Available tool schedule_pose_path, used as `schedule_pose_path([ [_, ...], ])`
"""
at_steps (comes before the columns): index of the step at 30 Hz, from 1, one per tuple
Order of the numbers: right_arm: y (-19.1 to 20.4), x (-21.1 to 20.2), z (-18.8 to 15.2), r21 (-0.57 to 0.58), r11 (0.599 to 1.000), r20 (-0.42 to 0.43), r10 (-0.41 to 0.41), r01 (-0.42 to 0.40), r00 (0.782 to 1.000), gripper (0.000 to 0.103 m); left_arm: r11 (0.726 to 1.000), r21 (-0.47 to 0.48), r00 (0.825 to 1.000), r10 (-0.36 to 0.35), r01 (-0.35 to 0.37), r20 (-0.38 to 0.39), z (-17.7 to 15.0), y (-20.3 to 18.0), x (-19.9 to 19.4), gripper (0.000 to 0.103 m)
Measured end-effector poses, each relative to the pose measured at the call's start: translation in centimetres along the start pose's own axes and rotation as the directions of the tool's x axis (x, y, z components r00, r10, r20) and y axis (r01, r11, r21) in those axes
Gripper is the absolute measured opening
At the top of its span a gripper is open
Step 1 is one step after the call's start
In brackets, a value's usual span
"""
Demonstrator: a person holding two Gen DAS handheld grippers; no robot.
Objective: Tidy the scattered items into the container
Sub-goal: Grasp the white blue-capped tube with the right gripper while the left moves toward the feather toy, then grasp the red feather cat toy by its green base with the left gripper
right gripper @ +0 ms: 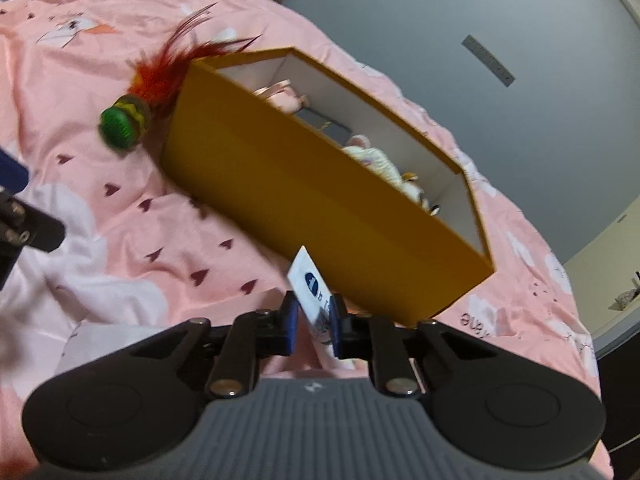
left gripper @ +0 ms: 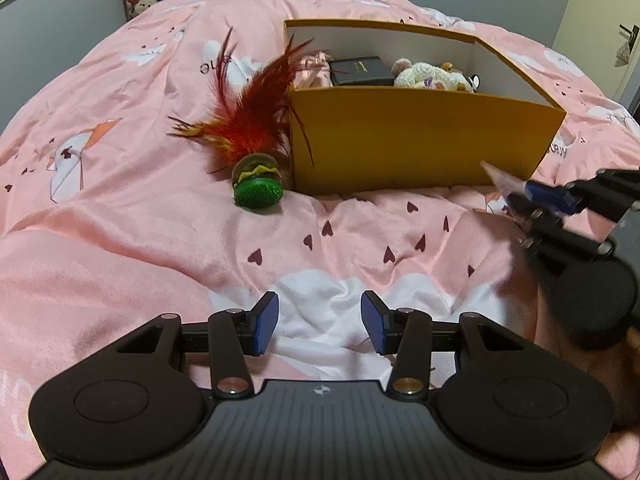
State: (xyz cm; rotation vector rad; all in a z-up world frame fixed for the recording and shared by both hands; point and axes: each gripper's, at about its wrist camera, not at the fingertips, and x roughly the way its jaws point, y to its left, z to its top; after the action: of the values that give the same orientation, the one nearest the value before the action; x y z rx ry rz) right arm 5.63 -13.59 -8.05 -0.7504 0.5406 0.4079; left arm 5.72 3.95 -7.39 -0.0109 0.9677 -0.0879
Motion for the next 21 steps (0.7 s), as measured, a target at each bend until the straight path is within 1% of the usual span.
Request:
schedule_pose_path([
  [3,-1.4,-0.4,0.8,0.048,0.999,0.024,-0.023,0.022,0.999,0.010,1.000,-0.007,0.999,-0.010,0.010,0.034,0.3,0.2,-0.4,0.053],
  [7,-3.3,-1.1,2.0,0.133,0.991,0.079,-0.009,-0.001,0.997,0.009,1.000,-0.027,0.996,0.001,0.002,0.084,0.9,0.3,-0.9,0.053],
  [10,-4.4,-1.8,2.7,0.193,0.980,0.135,0.026,-0.052,0.991,0.009,0.999,-0.040,0.992,0.014,-0.009,0.123,1.3,0.4,-1.3,0.053],
  [13,-5.0,-2.1,3.4,0.245,0.960,0.182,0.092,-0.135,0.979,0.009,0.999,-0.048,0.988,0.028,-0.021,0.152,1.7,0.4,-1.4,0.053],
  [14,-5.1,-2.0,3.5,0.258,0.953,0.187,0.113,-0.160,0.976,0.009,0.998,-0.050,0.987,0.034,-0.027,0.155,1.8,0.5,-1.3,0.053],
  [16,-4.8,-1.3,3.6,0.265,0.947,0.179,0.137,-0.182,0.974,0.009,0.998,-0.058,0.987,0.041,-0.032,0.153,2.2,0.6,-1.0,0.053],
  [19,-4.3,-0.2,3.0,0.276,0.942,0.154,0.151,-0.189,0.976,0.009,0.996,-0.078,0.988,0.044,-0.033,0.146,2.5,1.0,-0.4,0.053],
  [21,-4.5,0.4,2.7,0.296,0.934,0.154,0.160,-0.200,0.975,0.009,0.995,-0.091,0.989,0.046,-0.033,0.143,2.8,1.3,0.1,0.053],
])
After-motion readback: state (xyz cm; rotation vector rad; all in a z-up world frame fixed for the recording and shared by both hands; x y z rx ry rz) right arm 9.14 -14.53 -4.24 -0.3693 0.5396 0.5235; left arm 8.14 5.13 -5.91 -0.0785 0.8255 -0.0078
